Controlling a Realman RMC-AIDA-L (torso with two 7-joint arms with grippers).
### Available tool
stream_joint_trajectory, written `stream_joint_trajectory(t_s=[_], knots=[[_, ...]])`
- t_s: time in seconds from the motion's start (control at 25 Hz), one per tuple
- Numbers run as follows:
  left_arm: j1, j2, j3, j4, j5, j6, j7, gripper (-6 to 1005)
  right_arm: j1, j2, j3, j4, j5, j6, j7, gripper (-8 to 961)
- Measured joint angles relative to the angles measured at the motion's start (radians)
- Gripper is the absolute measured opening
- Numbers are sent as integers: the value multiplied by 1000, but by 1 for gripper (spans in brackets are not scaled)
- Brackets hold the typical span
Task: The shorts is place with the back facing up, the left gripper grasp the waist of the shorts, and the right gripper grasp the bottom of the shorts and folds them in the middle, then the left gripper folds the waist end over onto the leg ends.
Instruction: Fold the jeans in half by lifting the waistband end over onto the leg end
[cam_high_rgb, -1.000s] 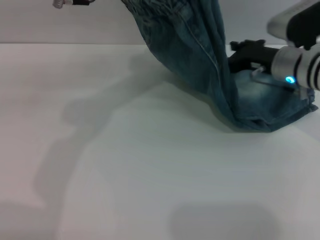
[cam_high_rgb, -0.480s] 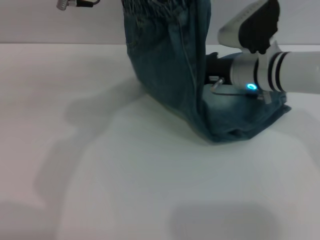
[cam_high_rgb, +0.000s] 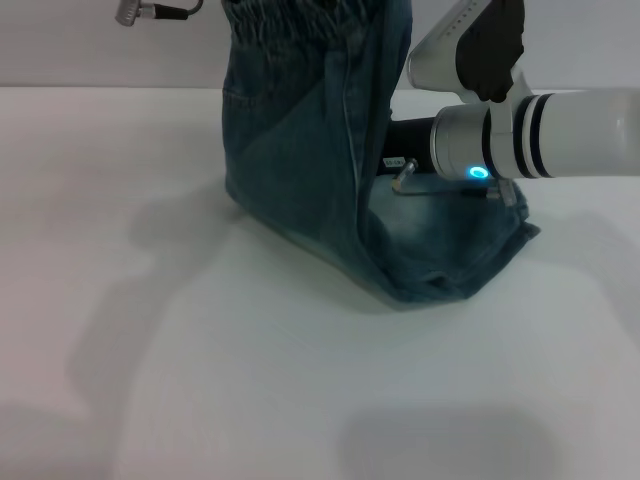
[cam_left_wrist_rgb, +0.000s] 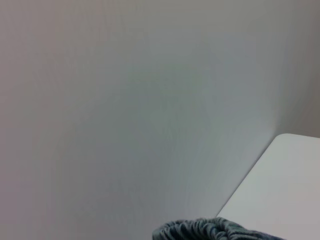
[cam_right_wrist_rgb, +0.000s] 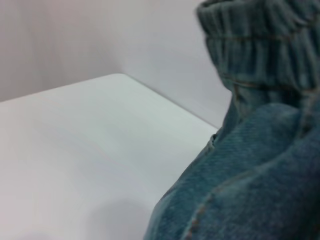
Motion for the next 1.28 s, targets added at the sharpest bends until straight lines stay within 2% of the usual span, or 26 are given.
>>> stream_joint_trajectory(t_s=[0.4, 0.72, 1.04, 1.24, 1.28], knots=[[8, 0, 17, -1, 0, -19, 5, 84, -19, -6, 5, 0, -7, 18, 0, 603], [19, 0, 23, -1, 0, -20, 6, 84, -123, -15, 32, -33, -9, 89, 0, 604], [40, -3, 78, -16, -13, -45, 1, 83, -284, -8, 141, -198, -4, 199, -6, 603], [45, -2, 114, -27, -39, -63, 5, 82, -316, -7, 269, -227, 2, 267, -7, 604], [43, -2, 173, -62, -67, -95, 7, 82, -318, -7, 300, -230, 2, 268, -7, 604]])
